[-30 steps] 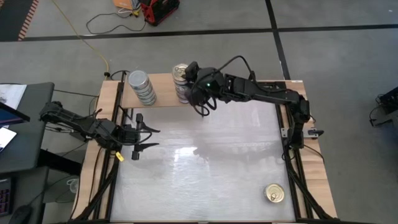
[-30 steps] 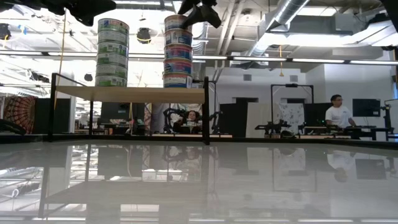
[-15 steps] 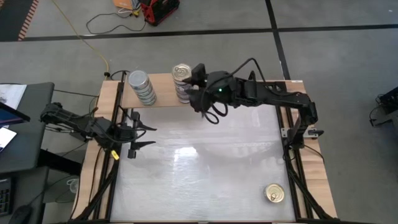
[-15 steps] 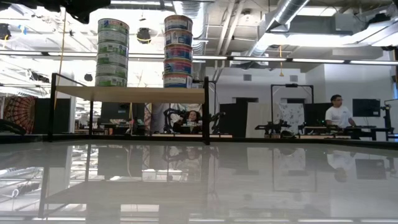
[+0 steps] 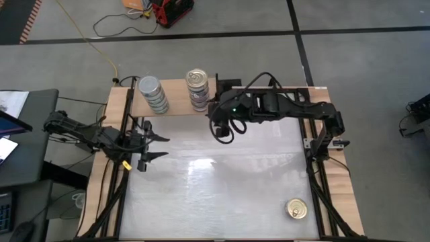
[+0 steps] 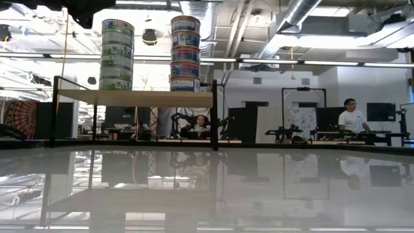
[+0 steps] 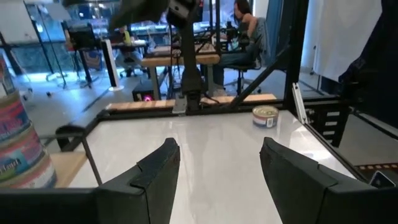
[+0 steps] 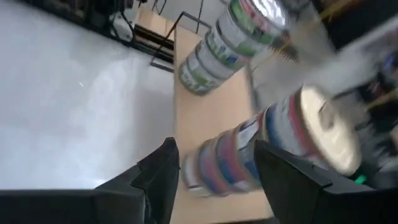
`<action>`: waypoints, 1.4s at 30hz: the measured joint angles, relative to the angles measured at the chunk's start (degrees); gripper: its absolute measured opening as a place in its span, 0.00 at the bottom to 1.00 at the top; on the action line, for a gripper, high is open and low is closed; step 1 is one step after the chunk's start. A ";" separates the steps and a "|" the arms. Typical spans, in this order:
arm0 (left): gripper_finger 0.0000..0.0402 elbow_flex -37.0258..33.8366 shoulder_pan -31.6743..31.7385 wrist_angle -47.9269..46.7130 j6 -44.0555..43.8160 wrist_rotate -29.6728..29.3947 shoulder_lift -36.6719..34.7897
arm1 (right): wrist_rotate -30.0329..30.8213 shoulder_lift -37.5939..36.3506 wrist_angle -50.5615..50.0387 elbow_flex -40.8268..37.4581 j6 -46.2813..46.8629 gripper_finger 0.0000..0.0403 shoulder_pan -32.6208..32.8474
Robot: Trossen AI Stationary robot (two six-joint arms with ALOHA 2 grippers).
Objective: Stack canned seafood by type on shelf
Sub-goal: Stack the blue-pink tuna can on top of the other blue-pink tuna cans on the shelf
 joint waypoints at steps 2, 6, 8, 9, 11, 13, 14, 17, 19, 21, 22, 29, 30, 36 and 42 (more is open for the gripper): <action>0.53 -0.02 0.00 1.41 1.45 0.00 0.02 | -0.38 0.00 -3.68 -0.35 6.51 0.61 0.29; 0.53 -0.02 0.02 2.30 1.73 2.09 0.02 | -3.29 0.17 -14.80 -3.45 17.72 0.61 0.48; 0.53 -0.04 0.02 2.14 1.33 3.58 0.02 | -6.00 0.17 -17.25 -6.17 22.96 0.61 0.52; 0.53 -0.04 0.01 2.02 1.15 4.31 0.04 | -7.26 0.05 -16.83 -8.23 25.11 0.61 0.86; 0.53 -0.04 0.02 1.97 0.71 5.43 0.45 | -8.02 0.03 -16.31 -12.42 28.18 0.61 1.90; 0.53 -0.04 0.00 1.82 0.58 5.99 1.01 | -8.20 0.30 -16.04 -16.37 30.28 0.61 3.57; 0.53 -0.04 0.00 1.74 0.31 6.01 1.23 | -8.39 0.31 -16.10 -18.18 31.33 0.61 4.60; 0.53 -0.07 0.00 1.57 -0.84 6.03 2.10 | -8.45 -0.33 -15.28 -23.53 35.00 0.61 7.66; 0.53 -0.55 -0.05 1.91 -1.22 6.93 2.63 | -8.43 -1.00 -14.22 -27.00 37.33 0.61 9.98; 0.53 -1.24 -0.38 2.00 -1.28 7.48 2.73 | -8.40 -2.62 -10.76 -31.45 38.93 0.61 12.21; 0.53 -1.66 -0.57 2.12 -1.32 7.50 2.75 | -8.39 -3.77 -7.98 -34.17 39.43 0.61 13.18; 0.53 -4.91 -1.69 6.70 0.69 7.48 1.45 | -8.46 -14.28 6.69 -51.56 49.07 0.61 16.26; 0.53 -5.25 -1.73 6.89 0.79 7.48 0.96 | -8.24 -15.87 8.37 -53.43 50.84 0.61 16.42; 0.53 -5.92 -1.73 5.74 1.22 7.36 -1.29 | -8.25 -23.11 13.79 -61.87 58.60 0.61 19.23; 0.53 -5.92 -1.70 2.94 2.22 7.25 -1.61 | -7.75 -26.50 15.75 -67.75 64.67 0.61 21.87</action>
